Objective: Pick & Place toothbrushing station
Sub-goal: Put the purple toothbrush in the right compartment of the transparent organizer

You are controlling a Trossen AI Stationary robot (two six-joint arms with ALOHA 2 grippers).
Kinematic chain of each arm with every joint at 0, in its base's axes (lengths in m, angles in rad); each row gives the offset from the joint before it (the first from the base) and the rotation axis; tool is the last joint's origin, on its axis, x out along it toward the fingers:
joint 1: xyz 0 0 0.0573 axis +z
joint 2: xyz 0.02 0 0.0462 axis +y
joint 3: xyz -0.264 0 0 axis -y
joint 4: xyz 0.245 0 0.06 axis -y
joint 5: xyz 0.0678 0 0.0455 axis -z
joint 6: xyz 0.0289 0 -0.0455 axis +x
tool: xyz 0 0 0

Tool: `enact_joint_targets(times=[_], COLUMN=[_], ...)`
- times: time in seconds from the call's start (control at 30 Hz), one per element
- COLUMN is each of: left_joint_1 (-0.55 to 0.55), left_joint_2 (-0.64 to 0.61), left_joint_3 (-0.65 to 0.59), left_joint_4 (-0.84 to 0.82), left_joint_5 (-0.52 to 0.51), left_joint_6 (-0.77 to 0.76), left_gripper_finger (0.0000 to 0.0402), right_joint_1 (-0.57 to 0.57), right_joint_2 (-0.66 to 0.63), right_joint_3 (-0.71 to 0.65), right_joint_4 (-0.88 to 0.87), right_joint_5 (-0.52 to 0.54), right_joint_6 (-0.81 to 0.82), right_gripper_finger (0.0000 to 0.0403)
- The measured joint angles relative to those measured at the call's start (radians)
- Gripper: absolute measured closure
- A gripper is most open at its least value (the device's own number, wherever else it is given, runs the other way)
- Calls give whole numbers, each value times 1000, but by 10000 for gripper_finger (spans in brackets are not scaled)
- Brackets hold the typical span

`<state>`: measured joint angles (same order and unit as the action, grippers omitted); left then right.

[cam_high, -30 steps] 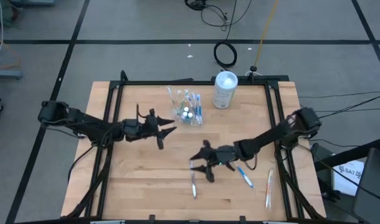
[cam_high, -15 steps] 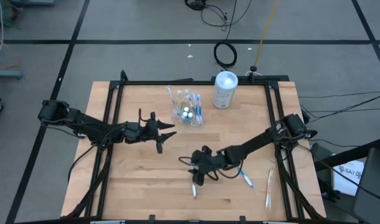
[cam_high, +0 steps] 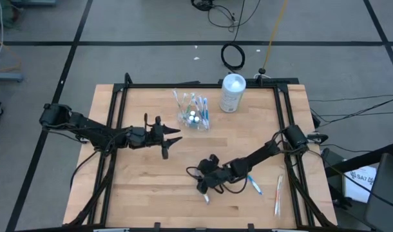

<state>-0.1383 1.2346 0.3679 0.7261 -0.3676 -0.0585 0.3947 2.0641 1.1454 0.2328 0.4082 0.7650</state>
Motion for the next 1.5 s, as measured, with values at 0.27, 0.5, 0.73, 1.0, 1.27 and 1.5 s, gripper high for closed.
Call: enact_joint_targets(times=[0.27, 0.5, 0.73, 1.0, 1.27, 1.5], left_joint_1=[0, 0, 0, 0, 0, -2], left_joint_2=[0, 0, 0, 0, 0, 0], left_joint_3=[0, 0, 0, 0, 0, 0], left_joint_4=[-13, -33, -47, -57, -139, -188], left_joint_5=[0, 0, 0, 0, 0, 1], left_joint_6=[1, 3, 3, 0, -65, -145], left_gripper_finger=[250, 250, 250, 250, 250, 250], right_joint_1=[-2, -5, -23, -73, -126, -160], right_joint_2=[24, 24, 26, -68, -328, -442], right_joint_3=[2, 0, -2, -8, -6, -114], right_joint_4=[-10, -23, 13, 27, -100, 509], right_joint_5=[9, 17, -2, -66, 106, 437], right_joint_6=[-147, -211, -205, -319, -521, -947], right_gripper_finger=[214, 305, 387, 393, 398, 398])
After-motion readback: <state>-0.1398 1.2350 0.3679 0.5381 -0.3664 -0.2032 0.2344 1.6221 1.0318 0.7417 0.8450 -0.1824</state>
